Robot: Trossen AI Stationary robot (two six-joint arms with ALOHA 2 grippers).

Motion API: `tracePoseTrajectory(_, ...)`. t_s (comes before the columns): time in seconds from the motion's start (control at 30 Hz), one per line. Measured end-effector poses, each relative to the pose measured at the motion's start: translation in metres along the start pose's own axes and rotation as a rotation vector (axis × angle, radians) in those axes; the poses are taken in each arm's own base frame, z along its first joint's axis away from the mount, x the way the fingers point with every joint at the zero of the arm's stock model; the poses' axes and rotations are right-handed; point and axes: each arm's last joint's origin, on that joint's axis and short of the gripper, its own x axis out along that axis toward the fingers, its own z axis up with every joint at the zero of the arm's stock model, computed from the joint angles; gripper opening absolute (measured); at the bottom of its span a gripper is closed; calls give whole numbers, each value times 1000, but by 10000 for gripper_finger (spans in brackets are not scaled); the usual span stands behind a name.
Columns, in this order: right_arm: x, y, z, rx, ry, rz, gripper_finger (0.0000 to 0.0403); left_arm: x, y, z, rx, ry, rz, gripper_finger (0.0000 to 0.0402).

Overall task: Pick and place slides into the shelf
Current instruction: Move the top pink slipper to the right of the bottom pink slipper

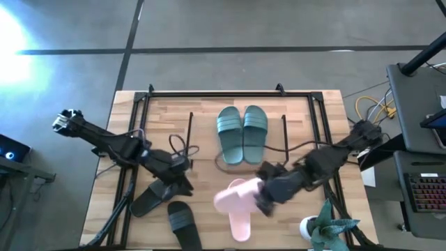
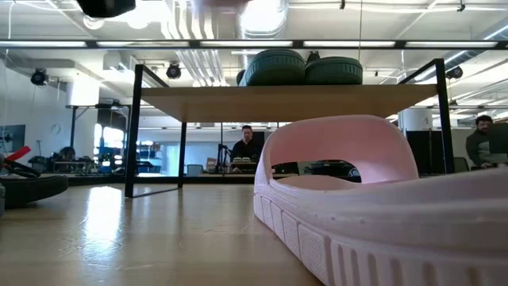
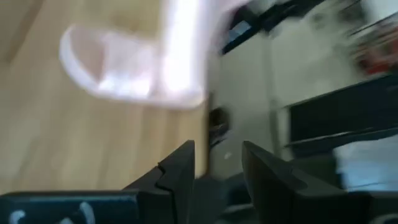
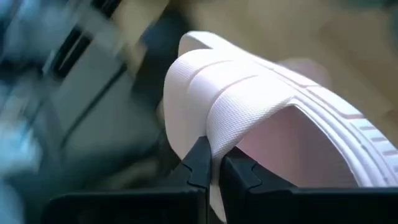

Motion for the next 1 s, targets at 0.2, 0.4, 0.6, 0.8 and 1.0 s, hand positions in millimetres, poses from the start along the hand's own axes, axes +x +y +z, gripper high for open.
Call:
tracePoseTrajectory(0.2, -17, -4, -17, -56, 255, 54, 9, 27, 12, -15, -47, 60, 73, 118)
tracePoseTrajectory(0.4, 3, -8, -22, -75, 483, 22, 9, 65, 27, -28, -57, 140, 143, 118)
tracePoseTrajectory(0.6, 47, -7, -24, -143, 669, 9, 16, 86, 33, -31, -64, 190, 177, 118)
tracePoseTrajectory(0.8, 98, -18, -23, -259, 624, -176, 49, 92, 31, -28, -61, 178, 164, 118)
tracePoseTrajectory(1.0, 145, -31, -31, -329, 697, -331, 121, 86, 24, -23, -54, 135, 118, 118)
